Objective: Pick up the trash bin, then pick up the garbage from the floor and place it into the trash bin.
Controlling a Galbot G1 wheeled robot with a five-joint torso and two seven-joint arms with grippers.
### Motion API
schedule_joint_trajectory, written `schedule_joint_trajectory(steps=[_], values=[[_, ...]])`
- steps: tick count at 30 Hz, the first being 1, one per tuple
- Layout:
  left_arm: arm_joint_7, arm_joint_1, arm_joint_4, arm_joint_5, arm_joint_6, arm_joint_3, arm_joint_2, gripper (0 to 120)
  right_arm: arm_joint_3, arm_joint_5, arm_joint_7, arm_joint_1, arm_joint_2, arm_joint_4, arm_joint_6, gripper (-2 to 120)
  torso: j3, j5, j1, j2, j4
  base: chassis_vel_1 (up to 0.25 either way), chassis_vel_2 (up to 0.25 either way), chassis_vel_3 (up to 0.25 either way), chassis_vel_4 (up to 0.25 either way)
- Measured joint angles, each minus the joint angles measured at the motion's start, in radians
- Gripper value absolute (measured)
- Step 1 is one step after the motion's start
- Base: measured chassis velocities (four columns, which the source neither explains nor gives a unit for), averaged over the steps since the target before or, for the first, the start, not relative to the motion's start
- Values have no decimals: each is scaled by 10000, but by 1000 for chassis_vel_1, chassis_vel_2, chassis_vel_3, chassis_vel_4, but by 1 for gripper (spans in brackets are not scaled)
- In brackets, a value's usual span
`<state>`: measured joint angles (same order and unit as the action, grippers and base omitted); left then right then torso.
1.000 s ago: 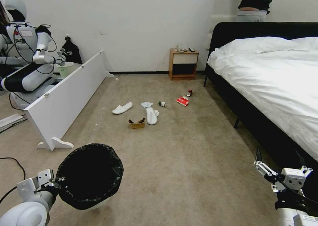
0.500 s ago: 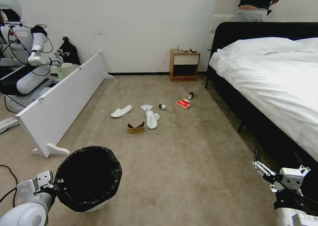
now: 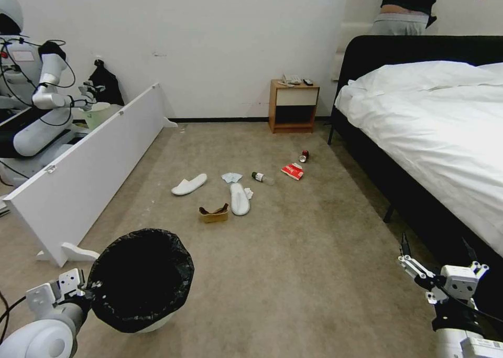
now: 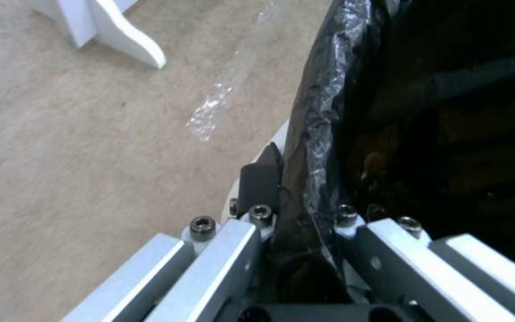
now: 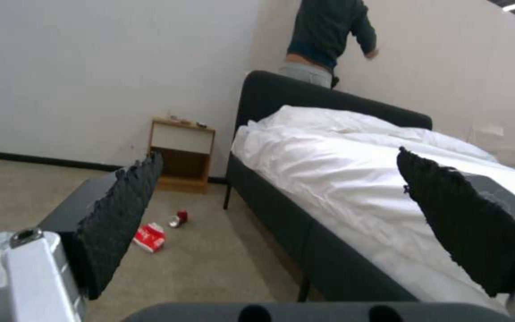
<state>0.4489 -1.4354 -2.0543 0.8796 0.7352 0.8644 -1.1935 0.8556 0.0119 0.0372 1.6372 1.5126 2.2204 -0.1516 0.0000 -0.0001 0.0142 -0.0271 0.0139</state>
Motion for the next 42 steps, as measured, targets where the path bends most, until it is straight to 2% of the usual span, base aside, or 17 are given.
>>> schedule_joint_trajectory(steps=[42], values=[[29,179,161,125,3,7,70,1,-77,-42,-130,-153,92,-175,-10,100,-1,1,0,0,0,-170,169,161,-171]])
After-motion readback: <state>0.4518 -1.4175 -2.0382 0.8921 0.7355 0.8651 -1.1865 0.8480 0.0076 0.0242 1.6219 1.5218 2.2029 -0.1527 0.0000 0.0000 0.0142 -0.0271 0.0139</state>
